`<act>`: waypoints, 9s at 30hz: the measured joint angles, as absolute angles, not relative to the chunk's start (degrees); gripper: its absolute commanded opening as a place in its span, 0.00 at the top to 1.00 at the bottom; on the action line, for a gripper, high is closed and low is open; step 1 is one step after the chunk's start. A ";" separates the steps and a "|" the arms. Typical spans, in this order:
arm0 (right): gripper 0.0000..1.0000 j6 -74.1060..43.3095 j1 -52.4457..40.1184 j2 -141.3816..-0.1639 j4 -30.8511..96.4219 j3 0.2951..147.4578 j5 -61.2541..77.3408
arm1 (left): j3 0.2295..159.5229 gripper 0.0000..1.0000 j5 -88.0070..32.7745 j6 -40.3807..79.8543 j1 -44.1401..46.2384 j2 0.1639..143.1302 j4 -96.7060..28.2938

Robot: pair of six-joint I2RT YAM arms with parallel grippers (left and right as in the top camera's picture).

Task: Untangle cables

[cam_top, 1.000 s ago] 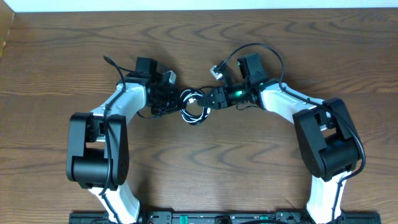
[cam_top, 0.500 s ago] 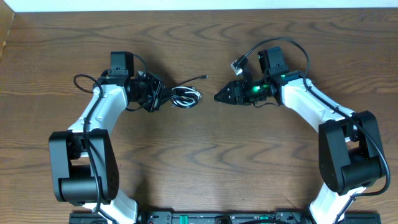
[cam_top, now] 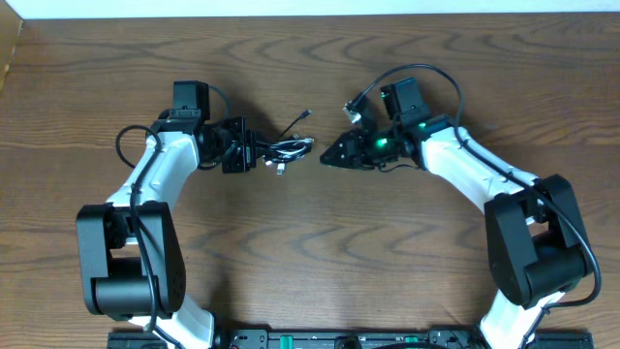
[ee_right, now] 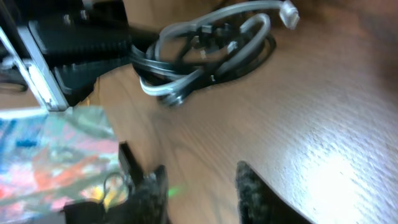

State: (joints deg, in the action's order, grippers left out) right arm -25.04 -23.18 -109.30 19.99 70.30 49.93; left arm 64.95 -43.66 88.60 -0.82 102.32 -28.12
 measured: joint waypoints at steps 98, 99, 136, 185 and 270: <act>0.51 -40.84 -36.07 -109.30 8.56 70.28 23.03 | 64.95 0.93 -47.48 97.51 0.97 102.32 -30.96; 0.52 -41.39 -36.42 -109.30 8.69 70.28 22.50 | 64.95 0.93 -47.46 97.51 0.97 102.32 -30.98; 0.65 -49.65 -39.13 -109.30 12.64 70.28 2.15 | 64.95 0.92 -47.48 97.51 0.97 102.32 -30.85; 0.99 -30.15 -23.35 -114.02 16.82 70.00 42.50 | 64.95 0.92 -29.89 64.20 1.19 102.32 -30.52; 0.99 3.20 -18.98 -114.28 45.56 88.25 16.82 | 64.77 0.32 -30.13 21.30 12.01 102.32 -36.60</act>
State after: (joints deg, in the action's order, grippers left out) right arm 3.20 -18.98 -114.28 45.56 88.25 16.82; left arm 64.77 -30.13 21.30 12.01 102.32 -36.60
